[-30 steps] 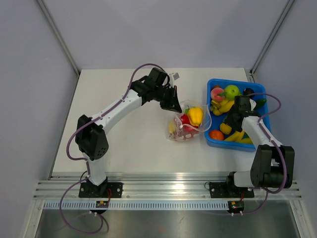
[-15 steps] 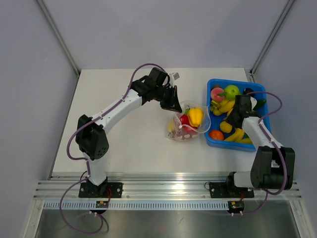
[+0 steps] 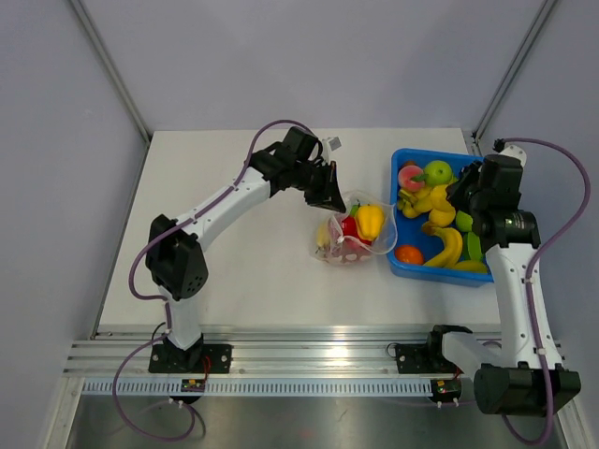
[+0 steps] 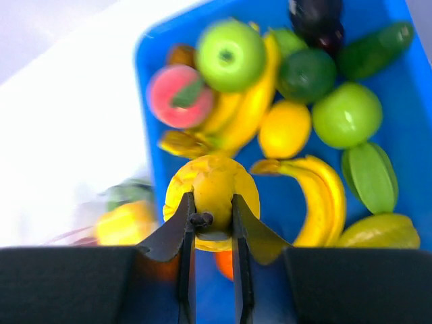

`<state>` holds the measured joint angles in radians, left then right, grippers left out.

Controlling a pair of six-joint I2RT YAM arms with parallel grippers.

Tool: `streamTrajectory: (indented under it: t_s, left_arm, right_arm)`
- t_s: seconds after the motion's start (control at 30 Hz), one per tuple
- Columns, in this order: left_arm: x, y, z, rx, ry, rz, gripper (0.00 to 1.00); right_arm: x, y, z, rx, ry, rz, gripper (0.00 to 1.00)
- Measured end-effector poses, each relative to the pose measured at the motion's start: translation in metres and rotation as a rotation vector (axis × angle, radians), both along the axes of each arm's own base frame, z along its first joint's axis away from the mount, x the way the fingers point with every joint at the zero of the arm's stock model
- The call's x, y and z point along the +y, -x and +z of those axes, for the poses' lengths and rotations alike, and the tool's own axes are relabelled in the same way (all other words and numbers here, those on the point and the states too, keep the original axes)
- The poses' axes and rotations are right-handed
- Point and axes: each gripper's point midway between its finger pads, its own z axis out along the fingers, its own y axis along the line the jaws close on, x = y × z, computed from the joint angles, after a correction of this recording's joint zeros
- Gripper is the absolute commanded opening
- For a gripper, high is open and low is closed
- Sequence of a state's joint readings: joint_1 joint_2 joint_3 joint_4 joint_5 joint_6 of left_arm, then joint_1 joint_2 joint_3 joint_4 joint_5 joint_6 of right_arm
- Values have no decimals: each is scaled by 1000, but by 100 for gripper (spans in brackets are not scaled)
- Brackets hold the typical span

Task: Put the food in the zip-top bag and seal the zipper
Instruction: Pick up the fake fruit from the bin, then place the fake fruit in the zipper food storage bag.

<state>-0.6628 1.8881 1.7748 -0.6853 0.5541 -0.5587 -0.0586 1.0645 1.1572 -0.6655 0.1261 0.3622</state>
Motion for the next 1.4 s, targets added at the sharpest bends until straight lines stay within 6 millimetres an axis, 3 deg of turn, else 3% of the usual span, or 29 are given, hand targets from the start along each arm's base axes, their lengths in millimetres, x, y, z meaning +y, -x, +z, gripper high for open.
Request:
streamTrajectory:
  t_s: [0.13,0.23,0.4,0.5,0.77,0.93,1.07,1.13,1.23,1.27,1.4]
  left_arm:
    - [-2,-2,3,-7,6,-1,0]
    - [-2,-3,4,-10,8,0,0]
    - [-2,-3,5,-12,9,-1,0]
    - [-2,-3,5,-11,8,0,0]
    - [-2,-3,5,-9,7,0,0]
    - [-2,-3,5,-9,8,0,0]
    - [-2,-3,5,-10,8,0,0]
    - [-2,-3,5,-11,8,0,0]
    - [-2,-3,5,-11,8,-1,0]
    - [-2,-3,5,-11,8,-1,0]
    - [-2,-3,5,-14,8,-3,0]
  right_arm:
    - [26,8,51,-120,-29,112,2]
    - [68,15,72,-172,-64,260,2]
    - [145,25,63,-125,-113,496,2]
    - [162,27,46,-76,-133,530,1]
    - [189,38,24,-26,-162,586,2]
    - [195,26,-6,37,-128,566,4]
    - [197,14,-34,104,-107,539,74]
    - [197,11,-44,131,-90,538,81]
    - [196,13,-45,141,-79,542,82]
    - [195,14,-41,137,-77,541,78]
    - [185,17,-14,80,-57,520,67]
